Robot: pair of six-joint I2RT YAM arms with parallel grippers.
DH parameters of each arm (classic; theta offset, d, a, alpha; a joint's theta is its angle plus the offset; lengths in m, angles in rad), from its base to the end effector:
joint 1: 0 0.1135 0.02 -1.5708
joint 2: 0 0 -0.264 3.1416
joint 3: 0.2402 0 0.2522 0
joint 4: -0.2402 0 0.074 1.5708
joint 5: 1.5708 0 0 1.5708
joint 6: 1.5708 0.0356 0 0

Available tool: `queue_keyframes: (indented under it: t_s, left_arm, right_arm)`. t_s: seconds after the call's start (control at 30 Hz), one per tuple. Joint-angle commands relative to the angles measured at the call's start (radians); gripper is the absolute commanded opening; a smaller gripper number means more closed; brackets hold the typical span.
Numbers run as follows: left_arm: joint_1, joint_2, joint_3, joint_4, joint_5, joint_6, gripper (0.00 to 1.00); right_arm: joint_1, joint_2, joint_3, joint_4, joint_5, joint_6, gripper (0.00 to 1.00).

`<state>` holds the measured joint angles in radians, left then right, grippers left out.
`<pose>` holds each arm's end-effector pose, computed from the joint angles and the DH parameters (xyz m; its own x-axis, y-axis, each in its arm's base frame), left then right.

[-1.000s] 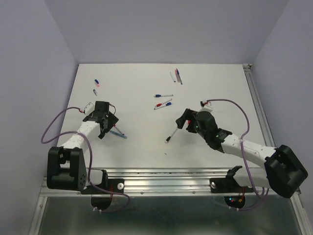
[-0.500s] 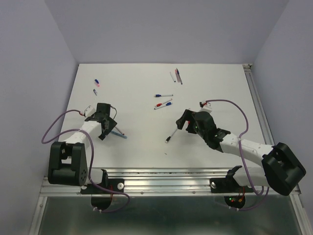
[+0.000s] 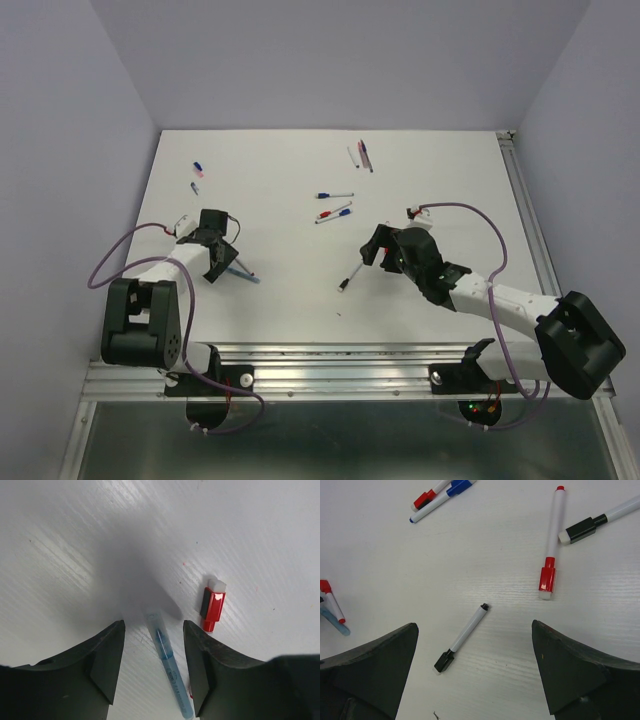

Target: Open the pen caps

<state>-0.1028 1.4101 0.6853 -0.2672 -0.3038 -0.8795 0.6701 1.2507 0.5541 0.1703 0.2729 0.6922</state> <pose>0.2597 -0.0161 0.1662 -0.4809 -0.6894 -0.5417 -0.6829 0.6820 -0.2618 0.2073 0.1521 0.1985 -0.5682 0.3339 -0.7521 -0.0685 0.8916 0.4476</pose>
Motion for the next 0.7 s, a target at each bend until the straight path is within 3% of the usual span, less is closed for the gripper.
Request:
queue_keyframes:
  t_s: [0.0, 0.67]
  left_arm:
    - [0.003, 0.042, -0.012, 0.019, 0.058, -0.01, 0.59]
    - [-0.043, 0.087, -0.04, -0.056, 0.095, 0.051, 0.53]
  right_arm:
    - [0.011, 0.001, 0.006, 0.035, 0.017, -0.016, 1.0]
    - [0.011, 0.035, 0.01, 0.049, 0.026, -0.028, 1.0]
